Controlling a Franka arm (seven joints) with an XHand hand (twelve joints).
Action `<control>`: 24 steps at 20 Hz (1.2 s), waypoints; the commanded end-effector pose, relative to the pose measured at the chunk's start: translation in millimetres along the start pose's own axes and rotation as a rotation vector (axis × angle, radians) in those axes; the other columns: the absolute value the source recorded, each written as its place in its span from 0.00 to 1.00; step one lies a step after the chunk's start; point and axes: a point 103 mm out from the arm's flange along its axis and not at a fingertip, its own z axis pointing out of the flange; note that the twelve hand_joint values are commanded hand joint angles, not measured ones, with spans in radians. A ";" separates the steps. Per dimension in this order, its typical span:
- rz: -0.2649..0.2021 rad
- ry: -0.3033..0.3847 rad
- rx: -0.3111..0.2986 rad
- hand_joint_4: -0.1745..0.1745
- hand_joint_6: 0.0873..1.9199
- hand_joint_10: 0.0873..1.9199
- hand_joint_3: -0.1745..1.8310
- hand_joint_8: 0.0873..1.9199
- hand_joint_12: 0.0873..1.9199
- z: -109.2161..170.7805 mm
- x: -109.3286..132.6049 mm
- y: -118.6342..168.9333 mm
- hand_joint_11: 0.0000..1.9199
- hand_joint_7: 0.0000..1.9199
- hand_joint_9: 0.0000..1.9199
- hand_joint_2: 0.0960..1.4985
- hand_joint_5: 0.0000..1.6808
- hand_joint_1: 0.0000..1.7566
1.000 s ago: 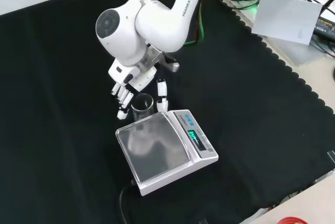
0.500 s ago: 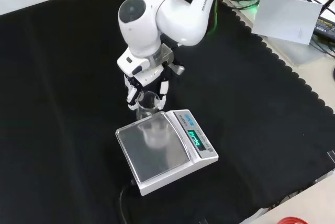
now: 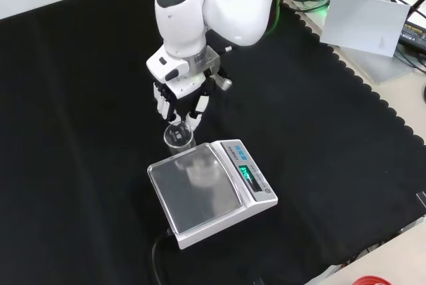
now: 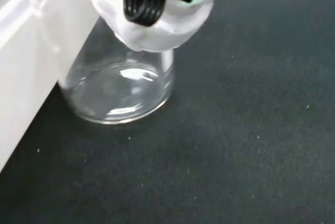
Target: Pick up the beaker.
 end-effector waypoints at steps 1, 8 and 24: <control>-0.021 0.025 0.117 0.49 0.47 0.26 0.42 0.51 0.44 -6.6 -8.6 2.9 0.64 0.57 0.69 0.39 0.59 0.63; -0.093 0.008 0.247 0.54 0.24 0.36 0.35 0.45 0.71 -2.2 5.9 11.6 0.25 0.26 0.37 0.29 0.14 0.50; -0.003 0.015 0.045 0.96 0.40 0.28 0.38 0.42 0.62 2.9 16.3 9.8 0.41 0.51 0.55 0.33 0.55 0.56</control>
